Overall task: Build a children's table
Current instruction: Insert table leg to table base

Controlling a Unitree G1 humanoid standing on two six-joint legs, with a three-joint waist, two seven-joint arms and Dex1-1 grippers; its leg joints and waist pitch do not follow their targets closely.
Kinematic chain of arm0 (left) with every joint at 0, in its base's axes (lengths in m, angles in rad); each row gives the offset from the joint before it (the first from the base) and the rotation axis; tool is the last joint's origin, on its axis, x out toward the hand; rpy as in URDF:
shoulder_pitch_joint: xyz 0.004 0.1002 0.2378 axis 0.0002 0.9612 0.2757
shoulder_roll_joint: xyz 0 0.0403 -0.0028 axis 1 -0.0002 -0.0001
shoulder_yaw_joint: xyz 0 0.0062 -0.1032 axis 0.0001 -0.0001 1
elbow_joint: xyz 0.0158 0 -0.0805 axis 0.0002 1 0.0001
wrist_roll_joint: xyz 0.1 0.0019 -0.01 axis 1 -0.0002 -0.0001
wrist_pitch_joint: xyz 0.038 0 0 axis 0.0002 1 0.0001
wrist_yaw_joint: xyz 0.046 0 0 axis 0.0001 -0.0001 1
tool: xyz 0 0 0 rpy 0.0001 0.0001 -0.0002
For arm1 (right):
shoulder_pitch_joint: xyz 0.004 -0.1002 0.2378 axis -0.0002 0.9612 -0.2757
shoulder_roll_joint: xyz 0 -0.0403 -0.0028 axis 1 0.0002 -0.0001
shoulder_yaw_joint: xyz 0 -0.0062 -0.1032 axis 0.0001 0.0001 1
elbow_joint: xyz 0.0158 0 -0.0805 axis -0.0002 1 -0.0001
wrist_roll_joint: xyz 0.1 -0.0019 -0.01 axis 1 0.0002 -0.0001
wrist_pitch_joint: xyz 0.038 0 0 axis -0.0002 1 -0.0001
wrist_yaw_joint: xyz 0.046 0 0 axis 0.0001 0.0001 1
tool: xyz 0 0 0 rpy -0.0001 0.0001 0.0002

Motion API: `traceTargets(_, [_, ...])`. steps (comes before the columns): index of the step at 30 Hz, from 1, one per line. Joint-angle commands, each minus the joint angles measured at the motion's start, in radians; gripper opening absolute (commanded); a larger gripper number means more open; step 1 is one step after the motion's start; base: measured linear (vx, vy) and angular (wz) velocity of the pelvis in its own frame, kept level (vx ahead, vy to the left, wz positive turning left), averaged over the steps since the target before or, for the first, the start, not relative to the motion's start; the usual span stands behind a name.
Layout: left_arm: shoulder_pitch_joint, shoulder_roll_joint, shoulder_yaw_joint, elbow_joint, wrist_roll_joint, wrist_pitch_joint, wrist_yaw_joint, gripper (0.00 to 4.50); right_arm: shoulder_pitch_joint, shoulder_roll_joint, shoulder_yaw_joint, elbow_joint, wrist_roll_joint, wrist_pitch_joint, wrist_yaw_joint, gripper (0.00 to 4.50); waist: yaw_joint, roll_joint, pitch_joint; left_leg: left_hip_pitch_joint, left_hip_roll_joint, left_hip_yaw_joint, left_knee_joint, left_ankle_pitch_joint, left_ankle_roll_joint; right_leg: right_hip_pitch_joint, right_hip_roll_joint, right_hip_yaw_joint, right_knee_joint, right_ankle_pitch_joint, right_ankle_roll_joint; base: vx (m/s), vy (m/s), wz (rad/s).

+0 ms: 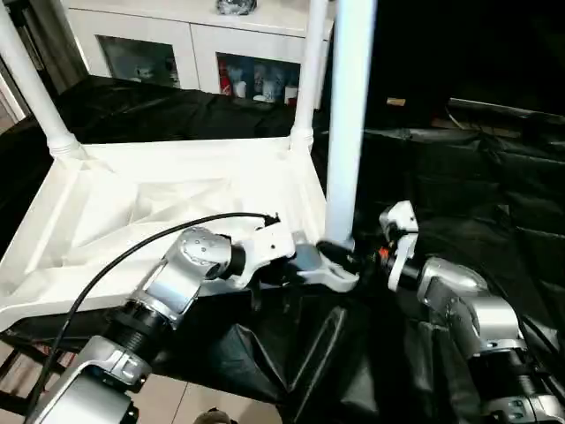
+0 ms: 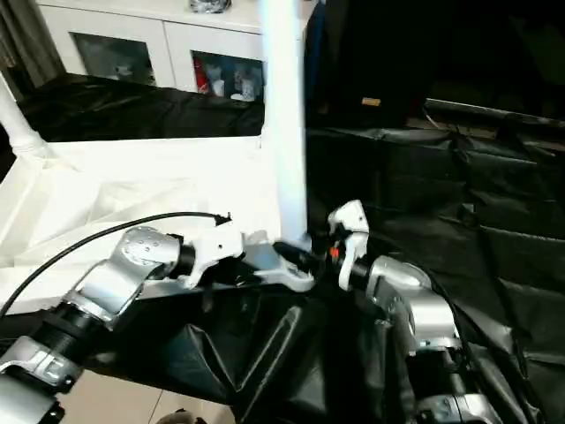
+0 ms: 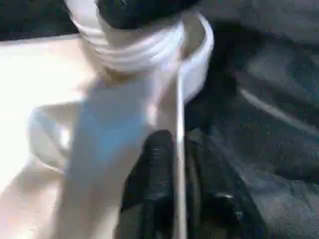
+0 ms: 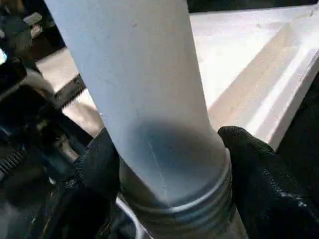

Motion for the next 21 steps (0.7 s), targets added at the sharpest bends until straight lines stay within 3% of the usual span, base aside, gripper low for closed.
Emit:
traceTargets(1, [-0.034,-0.009,0.037,-0.042,-0.039,-0.022,0.009,0.84,-0.013,-0.001,-0.018,-0.025,0.021,0.012,-0.002,2.74,0.002,0.000,-0.069,0.009,0.027,-0.004,-0.058,-0.166,0.021,0.061,-0.063,0.050,-0.052,-0.110,-0.205,0.000,0.000,0.00])
traceTargets(3, [-0.032,-0.011,0.044,-0.052,-0.048,-0.023,0.007,0.95,-0.012,-0.001,-0.017,-0.029,0.021,0.013,-0.002,2.74,0.002,-0.001,-0.068,0.008,0.026,-0.004,-0.058,-0.173,0.022,0.062,-0.063,0.050,-0.053,-0.120,-0.203,0.000,0.000,0.00])
traceTargets(7, [-0.001,-0.019,0.117,-0.186,-0.185,0.067,-0.048,1.30,0.007,0.006,-0.015,-0.072,0.035,0.027,-0.001,2.74,-0.001,-0.001,-0.065,0.005,0.026,-0.004,-0.060,-0.179,0.020,0.061,-0.064,0.050,-0.055,-0.163,-0.195,0.000,0.000,0.00])
traceTargets(9, [-0.003,-0.035,0.160,-0.208,-0.246,0.113,-0.036,1.43,0.013,0.008,-0.016,-0.091,0.044,0.041,-0.006,2.74,-0.002,0.006,-0.063,0.011,0.026,-0.002,-0.060,-0.206,0.014,0.056,-0.062,0.051,-0.060,-0.203,-0.188,0.000,0.000,0.00])
traceTargets(10, [-0.008,-0.043,0.187,-0.213,-0.280,0.134,-0.030,1.48,0.016,0.008,-0.015,-0.100,0.050,0.046,-0.010,2.74,-0.002,0.001,-0.063,0.011,0.025,-0.002,-0.061,-0.213,0.013,0.056,-0.060,0.051,-0.063,-0.214,-0.184,0.000,0.000,0.00])
traceTargets(14, [-0.012,-0.066,0.274,-0.248,-0.428,0.255,-0.039,1.87,0.025,0.006,-0.010,-0.129,0.064,0.060,-0.015,2.74,-0.001,0.004,-0.061,0.012,0.026,-0.004,-0.063,-0.239,-0.001,0.054,-0.059,0.050,-0.062,-0.238,-0.181,0.000,0.000,0.00])
traceTargets(18, [-0.022,-0.112,0.319,-0.231,-0.474,0.265,0.005,2.18,0.027,0.008,-0.004,-0.150,0.065,0.070,-0.012,2.74,0.000,-0.001,-0.061,0.008,0.024,-0.004,-0.062,-0.245,0.001,0.056,-0.059,0.050,-0.067,-0.247,-0.177,0.000,0.000,0.00])
traceTargets(21, [-0.047,-0.150,0.334,-0.181,-0.463,0.241,0.058,2.35,0.027,0.005,0.011,-0.170,0.063,0.075,-0.009,2.73,0.001,-0.004,-0.061,0.006,0.021,-0.004,-0.060,-0.229,0.007,0.058,-0.058,0.050,-0.072,-0.268,-0.144,0.000,0.000,0.00])
